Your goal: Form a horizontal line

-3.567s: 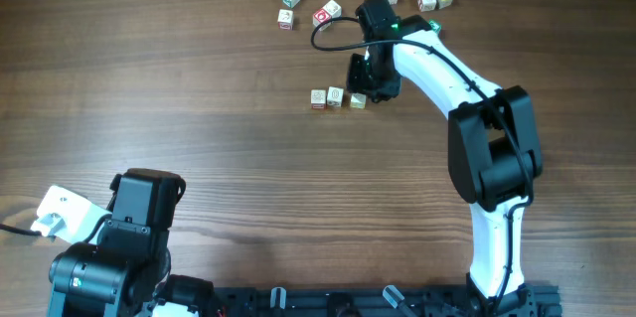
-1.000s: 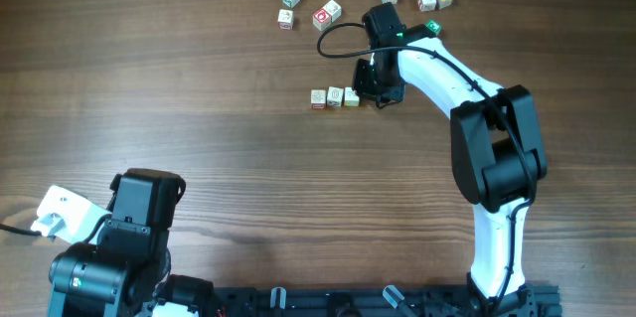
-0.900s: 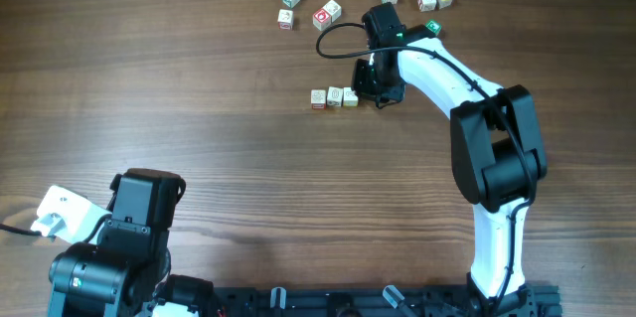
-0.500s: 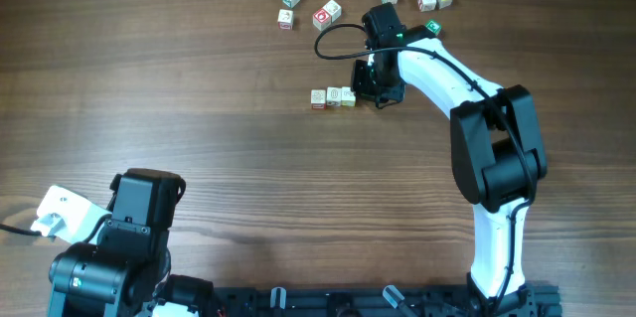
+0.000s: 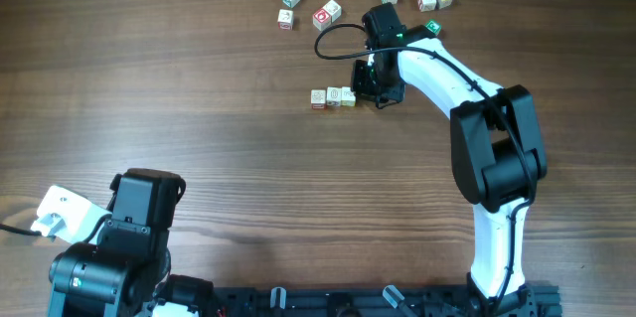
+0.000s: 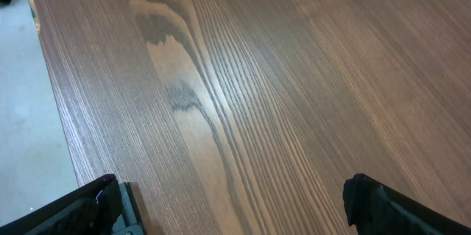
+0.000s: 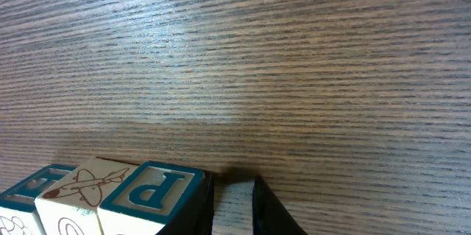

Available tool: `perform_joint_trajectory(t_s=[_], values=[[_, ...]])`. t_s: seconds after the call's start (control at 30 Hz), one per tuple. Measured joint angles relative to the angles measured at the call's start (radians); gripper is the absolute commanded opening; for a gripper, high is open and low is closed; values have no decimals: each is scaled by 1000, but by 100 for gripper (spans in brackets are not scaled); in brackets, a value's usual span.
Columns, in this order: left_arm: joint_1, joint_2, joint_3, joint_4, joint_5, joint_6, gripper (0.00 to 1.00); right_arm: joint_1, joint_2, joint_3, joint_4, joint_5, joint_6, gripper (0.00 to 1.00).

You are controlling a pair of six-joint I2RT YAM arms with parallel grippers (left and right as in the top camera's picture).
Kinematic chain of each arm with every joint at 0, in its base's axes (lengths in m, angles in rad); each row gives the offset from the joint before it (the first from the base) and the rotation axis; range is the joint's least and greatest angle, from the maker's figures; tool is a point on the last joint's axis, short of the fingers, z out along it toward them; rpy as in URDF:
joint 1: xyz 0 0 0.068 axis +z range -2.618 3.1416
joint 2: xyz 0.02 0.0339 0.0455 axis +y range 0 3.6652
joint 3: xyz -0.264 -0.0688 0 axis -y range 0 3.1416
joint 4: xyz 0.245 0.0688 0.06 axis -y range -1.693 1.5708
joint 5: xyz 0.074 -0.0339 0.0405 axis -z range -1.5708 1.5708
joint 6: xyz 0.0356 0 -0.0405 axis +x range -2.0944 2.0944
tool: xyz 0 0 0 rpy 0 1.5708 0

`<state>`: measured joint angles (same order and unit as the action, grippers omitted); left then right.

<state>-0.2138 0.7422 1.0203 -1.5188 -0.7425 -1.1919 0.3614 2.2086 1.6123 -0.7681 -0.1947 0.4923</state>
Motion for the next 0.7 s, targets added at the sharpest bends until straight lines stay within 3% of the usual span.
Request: perform_joint_trajectory(t_s=[0.7], values=[[0,0,0,0,0,0,100,0,0,-6,16,-51,-67,13]])
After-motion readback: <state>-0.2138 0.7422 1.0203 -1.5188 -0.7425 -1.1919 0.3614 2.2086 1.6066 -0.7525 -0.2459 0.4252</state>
